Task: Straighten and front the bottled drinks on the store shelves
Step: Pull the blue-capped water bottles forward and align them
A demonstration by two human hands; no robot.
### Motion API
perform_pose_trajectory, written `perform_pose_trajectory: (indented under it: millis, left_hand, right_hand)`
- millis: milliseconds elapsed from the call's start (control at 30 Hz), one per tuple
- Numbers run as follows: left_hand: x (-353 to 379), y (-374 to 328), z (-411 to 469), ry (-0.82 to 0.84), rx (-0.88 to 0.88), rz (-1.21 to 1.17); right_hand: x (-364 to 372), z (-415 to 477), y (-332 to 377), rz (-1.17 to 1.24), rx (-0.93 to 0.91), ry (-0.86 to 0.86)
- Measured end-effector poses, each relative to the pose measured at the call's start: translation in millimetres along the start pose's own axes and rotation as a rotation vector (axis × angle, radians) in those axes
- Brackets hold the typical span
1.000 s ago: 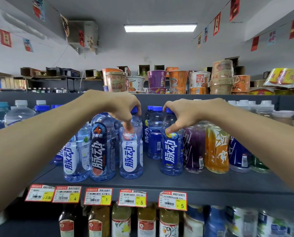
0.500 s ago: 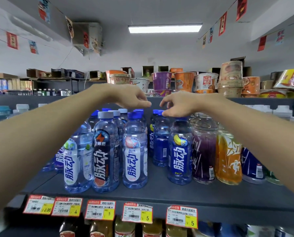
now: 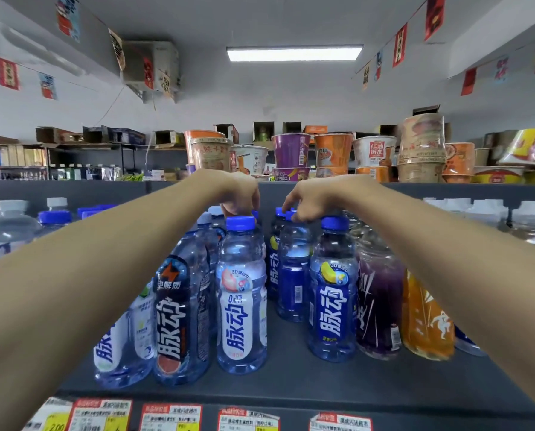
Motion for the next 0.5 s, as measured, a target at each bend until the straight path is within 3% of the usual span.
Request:
perform_pose_trajectory:
  millis: [300,500]
  left_hand:
    - [-3.8,-5.3,-2.9,0.021,0.074,-0.101]
    - [0.3,-10.4,-4.5,0.041,0.067,-0.164]
  right_hand:
    - [-6.8,5.5,7.5,-0.129,0.039,-0.025]
    - [0.3,2.9,5.7,-0.068,0.059,0.075]
Point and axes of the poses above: each hand's wrist, its own z-axis towards the middle knuckle, its own x-axis out of the palm, y = z × x, the point moved 6 cm from there along z, towards the middle knuckle, and after that the axes turned 6 degrees about -x, right-handed, at the moved point
